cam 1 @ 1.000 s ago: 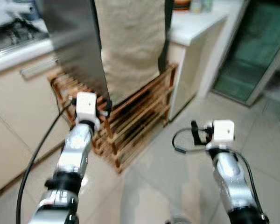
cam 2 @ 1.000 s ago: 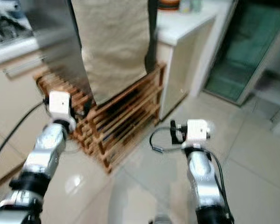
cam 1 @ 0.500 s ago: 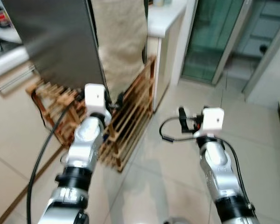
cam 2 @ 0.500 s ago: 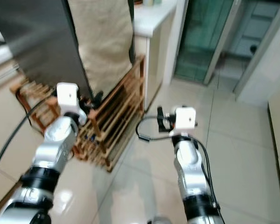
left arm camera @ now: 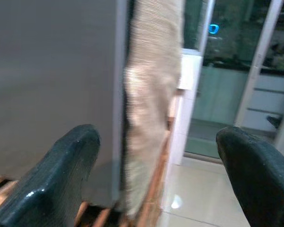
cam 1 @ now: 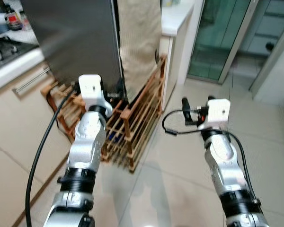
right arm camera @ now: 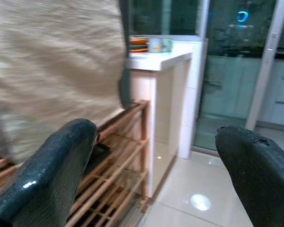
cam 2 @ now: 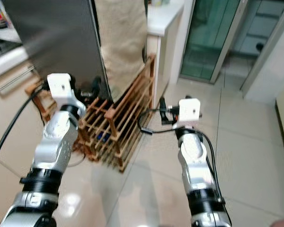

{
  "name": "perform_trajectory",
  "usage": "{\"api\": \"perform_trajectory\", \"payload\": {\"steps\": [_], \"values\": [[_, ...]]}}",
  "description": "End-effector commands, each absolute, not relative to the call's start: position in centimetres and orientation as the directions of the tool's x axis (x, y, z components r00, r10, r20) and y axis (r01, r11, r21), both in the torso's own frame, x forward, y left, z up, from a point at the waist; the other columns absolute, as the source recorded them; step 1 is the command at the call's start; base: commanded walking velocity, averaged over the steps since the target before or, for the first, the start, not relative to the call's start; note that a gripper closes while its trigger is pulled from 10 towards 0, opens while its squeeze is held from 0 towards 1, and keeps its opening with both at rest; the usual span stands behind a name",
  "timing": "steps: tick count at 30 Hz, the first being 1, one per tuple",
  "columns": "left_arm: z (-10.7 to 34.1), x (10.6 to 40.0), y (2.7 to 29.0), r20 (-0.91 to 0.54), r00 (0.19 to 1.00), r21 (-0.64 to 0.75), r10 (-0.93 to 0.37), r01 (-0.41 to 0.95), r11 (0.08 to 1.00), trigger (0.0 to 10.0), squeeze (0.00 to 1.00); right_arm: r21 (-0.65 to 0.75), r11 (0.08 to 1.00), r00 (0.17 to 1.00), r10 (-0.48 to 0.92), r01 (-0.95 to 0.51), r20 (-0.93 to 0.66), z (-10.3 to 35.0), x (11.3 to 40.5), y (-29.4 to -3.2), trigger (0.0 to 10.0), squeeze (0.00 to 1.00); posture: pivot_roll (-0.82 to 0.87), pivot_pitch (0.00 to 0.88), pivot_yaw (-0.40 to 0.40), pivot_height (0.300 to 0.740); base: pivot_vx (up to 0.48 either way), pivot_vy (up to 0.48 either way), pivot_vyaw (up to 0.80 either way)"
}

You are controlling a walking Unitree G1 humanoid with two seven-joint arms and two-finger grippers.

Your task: Restocking fridge

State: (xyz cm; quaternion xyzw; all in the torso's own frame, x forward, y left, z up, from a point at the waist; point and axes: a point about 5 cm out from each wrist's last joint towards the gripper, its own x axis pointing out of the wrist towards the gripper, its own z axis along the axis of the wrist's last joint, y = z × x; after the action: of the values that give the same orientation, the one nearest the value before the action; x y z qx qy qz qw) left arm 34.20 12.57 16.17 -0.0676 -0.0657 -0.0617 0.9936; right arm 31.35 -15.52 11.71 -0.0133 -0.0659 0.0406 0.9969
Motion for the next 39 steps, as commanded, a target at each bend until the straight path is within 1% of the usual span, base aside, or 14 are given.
{"api": "perform_trajectory", "payload": {"steps": [1,4,11,14,15,17,18,23,26,28,32,34,37,39], "values": [[16.7,34.3,11.8,0.149,0.977,-0.101,-0.152,0.168,0.981,10.0,0.00,-0.039,0.996,0.987,0.081,-0.076,0.137,12.0,31.4,-15.4,10.0,0.02,-0.24,0.000,0.056,0.740,0.480,0.000,0.00],[16.7,34.3,11.4,0.147,0.973,-0.062,-0.180,0.191,0.980,10.0,0.00,-0.041,0.996,0.988,0.083,-0.078,0.134,11.9,31.3,-15.4,10.0,0.02,-0.24,0.000,0.056,0.740,0.480,0.000,0.00],[16.6,34.4,11.3,0.138,0.975,-0.077,-0.175,0.187,0.979,10.0,0.00,-0.047,0.996,0.988,0.083,-0.077,0.127,11.7,31.2,-15.6,10.0,0.02,-0.24,0.000,0.055,0.740,0.480,0.000,0.00],[16.9,34.4,11.6,0.148,0.978,-0.093,-0.145,0.160,0.983,10.0,0.00,-0.049,0.996,0.989,0.082,-0.077,0.124,11.7,31.2,-15.7,10.0,0.02,-0.24,0.000,0.055,0.740,0.480,0.000,0.00],[17.5,34.5,12.4,0.174,0.983,-0.063,-0.059,0.071,0.995,10.0,0.00,-0.049,0.996,0.989,0.083,-0.078,0.122,11.7,31.2,-15.7,10.0,0.02,-0.24,0.000,0.055,0.740,0.480,0.000,0.00],[19.7,34.9,12.9,0.242,0.970,-0.080,0.012,0.008,0.997,10.0,0.00,-0.050,0.995,0.989,0.087,-0.081,0.118,11.6,31.1,-15.7,10.0,0.02,-0.24,0.000,0.053,0.740,0.000,0.000,0.00],[19.7,34.9,12.9,0.242,0.970,-0.080,0.012,0.008,0.997,10.0,0.00,-0.050,0.995,0.989,0.087,-0.081,0.118,11.6,31.1,-15.7,10.0,0.02,-0.24,0.000,0.053,0.740,0.000,0.000,0.00],[22.1,35.1,12.2,0.301,0.953,-0.118,-0.027,0.065,0.991,10.0,0.00,-0.049,0.995,0.990,0.090,-0.085,0.111,11.4,31.0,-15.6,10.0,0.03,-0.24,0.000,0.056,0.740,0.000,0.000,0.00],[22.6,35.3,11.8,0.311,0.949,-0.109,-0.053,0.091,0.990,10.0,0.00,-0.049,0.995,0.990,0.092,-0.087,0.109,11.3,31.0,-15.5,10.0,0.02,-0.25,0.000,0.059,0.740,0.000,0.000,0.00],[22.5,35.5,11.3,0.299,0.950,-0.108,-0.089,0.126,0.986,10.0,0.00,-0.048,0.995,0.990,0.092,-0.087,0.106,11.3,31.0,-15.5,10.0,0.02,-0.25,0.000,0.059,0.740,0.000,0.000,0.00],[22.3,35.6,10.7,0.285,0.952,-0.111,-0.115,0.152,0.982,10.0,0.00,-0.047,0.995,0.990,0.093,-0.088,0.102,11.2,31.0,-15.5,10.0,0.02,-0.25,0.000,0.060,0.740,0.000,0.000,0.00],[22.4,35.6,9.4,0.278,0.944,-0.122,-0.179,0.220,0.968,10.0,0.00,-0.046,0.995,0.991,0.093,-0.089,0.097,11.0,30.9,-15.5,10.0,0.02,-0.25,0.000,0.061,0.740,0.000,0.000,0.00],[22.5,35.6,8.9,0.277,0.939,-0.122,-0.206,0.247,0.961,10.0,0.00,-0.047,0.995,0.991,0.093,-0.089,0.095,11.0,30.9,-15.5,10.0,0.03,-0.25,0.000,0.064,0.740,0.000,0.000,0.00],[22.2,35.6,8.1,0.252,0.935,-0.100,-0.249,0.281,0.954,10.0,0.00,-0.047,0.995,0.991,0.091,-0.087,0.094,11.0,30.9,-15.6,10.0,0.02,-0.25,0.000,0.064,0.740,0.000,0.000,0.00]]}}
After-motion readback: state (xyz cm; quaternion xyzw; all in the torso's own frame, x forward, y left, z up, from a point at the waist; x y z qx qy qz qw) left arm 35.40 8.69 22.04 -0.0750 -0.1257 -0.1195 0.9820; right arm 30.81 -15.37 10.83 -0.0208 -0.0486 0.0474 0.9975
